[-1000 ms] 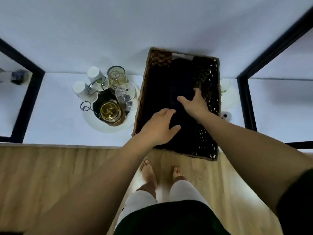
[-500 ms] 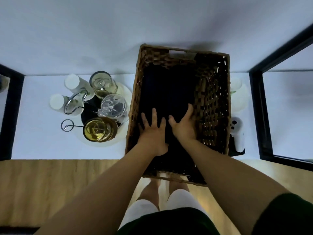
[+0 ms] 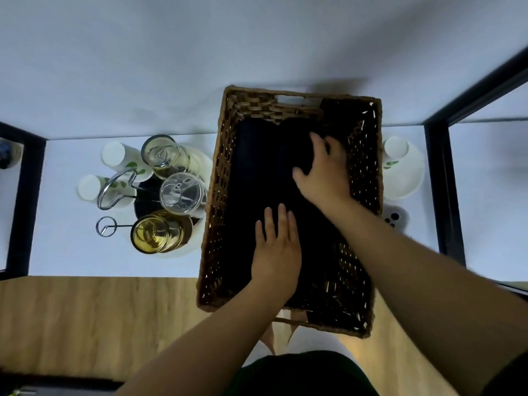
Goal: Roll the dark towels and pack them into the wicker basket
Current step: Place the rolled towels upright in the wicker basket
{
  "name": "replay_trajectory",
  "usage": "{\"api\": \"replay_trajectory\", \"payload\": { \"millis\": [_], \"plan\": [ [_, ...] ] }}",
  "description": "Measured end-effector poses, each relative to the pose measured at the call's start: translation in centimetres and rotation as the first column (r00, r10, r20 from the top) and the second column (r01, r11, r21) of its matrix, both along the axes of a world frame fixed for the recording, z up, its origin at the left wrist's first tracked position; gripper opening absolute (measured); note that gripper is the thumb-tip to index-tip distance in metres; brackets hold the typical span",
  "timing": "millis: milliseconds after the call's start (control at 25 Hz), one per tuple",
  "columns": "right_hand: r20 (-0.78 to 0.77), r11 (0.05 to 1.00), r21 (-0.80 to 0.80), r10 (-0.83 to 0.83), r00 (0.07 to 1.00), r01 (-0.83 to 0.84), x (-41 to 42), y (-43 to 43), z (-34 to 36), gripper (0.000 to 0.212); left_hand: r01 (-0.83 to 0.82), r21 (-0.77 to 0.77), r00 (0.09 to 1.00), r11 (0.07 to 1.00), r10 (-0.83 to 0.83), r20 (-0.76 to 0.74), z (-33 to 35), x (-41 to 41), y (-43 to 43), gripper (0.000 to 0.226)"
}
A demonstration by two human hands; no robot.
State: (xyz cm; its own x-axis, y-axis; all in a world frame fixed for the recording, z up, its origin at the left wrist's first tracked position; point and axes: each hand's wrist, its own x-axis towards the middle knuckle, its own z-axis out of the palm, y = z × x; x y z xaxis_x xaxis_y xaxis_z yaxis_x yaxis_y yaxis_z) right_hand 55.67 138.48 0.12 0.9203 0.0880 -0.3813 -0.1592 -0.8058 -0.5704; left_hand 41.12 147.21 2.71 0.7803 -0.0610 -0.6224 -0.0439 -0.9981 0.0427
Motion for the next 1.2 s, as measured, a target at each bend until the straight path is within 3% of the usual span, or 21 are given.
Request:
{"api": "replay_trajectory", "payload": {
  "millis": [80, 160, 280, 360, 520, 640, 720, 840, 920, 1000, 1120, 1200],
  "plan": [
    [-0.071, 0.946, -0.115, 0.297, 0.952, -0.303, 3.1, 0.7, 0.1, 0.087, 0.019, -0.01, 1.0, 1.0, -0.019, -0.017, -0.5, 0.0, -0.8, 0.089],
    [-0.249, 0.889, -0.169, 0.38, 0.891, -0.426, 4.7, 1.8, -1.0, 0.099, 0.019, -0.018, 0.998, 1.0, -0.02, -0.052, -1.0, 0.6, -1.3, 0.092],
    [-0.304, 0.919, -0.087, 0.344, 0.888, -0.385, 5.6, 1.9, -1.9, 0.11, 0.02, -0.001, 0.996, 1.0, -0.02, -0.088, -1.5, 0.7, -1.6, 0.091],
    [-0.284, 0.932, -0.054, 0.33, 0.9, -0.359, 5.4, 1.4, -1.8, 0.105, 0.043, 0.026, 0.994, 0.999, -0.04, -0.103, -1.2, 1.0, -1.6, 0.09],
    [-0.165, 0.838, -0.265, 0.448, 0.879, -0.477, 0.5, 1.6, -1.3, 0.074, 0.05, -0.016, 0.995, 0.999, -0.051, -0.085, 0.1, 1.0, 0.0, 0.087],
    [-0.206, 0.784, -0.326, 0.487, 0.849, -0.529, -5.8, 1.2, -1.1, 0.083, -0.067, -0.045, 0.998, 0.997, 0.067, 0.005, 1.0, -1.6, 2.3, 0.059],
    [-0.287, 0.758, -0.322, 0.492, 0.822, -0.567, -10.1, 0.7, -0.2, 0.09, -0.156, -0.082, 0.984, 0.984, 0.163, 0.075, 1.9, -3.4, 3.2, 0.052],
    [-0.444, 0.677, -0.276, 0.54, 0.715, -0.683, -14.2, 0.2, 2.0, 0.086, -0.235, -0.167, 0.949, 0.958, 0.263, 0.175, 3.3, -5.3, 3.1, 0.052],
    [-0.518, 0.623, -0.169, 0.603, 0.607, -0.764, -15.9, -0.4, 4.6, 0.059, -0.246, -0.199, 0.933, 0.949, 0.288, 0.216, 4.4, -6.6, 2.5, 0.05],
    [-0.478, 0.65, -0.076, 0.642, 0.6, -0.756, -17.4, -1.6, 7.6, 0.029, -0.255, -0.223, 0.919, 0.941, 0.307, 0.247, 5.6, -8.5, 1.6, 0.052],
    [-0.293, 0.741, -0.081, 0.621, 0.727, -0.666, -20.9, -4.0, 11.0, 0.031, -0.25, -0.258, 0.892, 0.933, 0.325, 0.313, 7.7, -12.3, 0.0, 0.056],
    [-0.092, 0.792, -0.105, 0.595, 0.798, -0.602, -23.6, -5.9, 12.1, 0.032, -0.242, -0.298, 0.867, 0.923, 0.344, 0.361, 9.0, -14.8, -1.4, 0.058]
  ]
}}
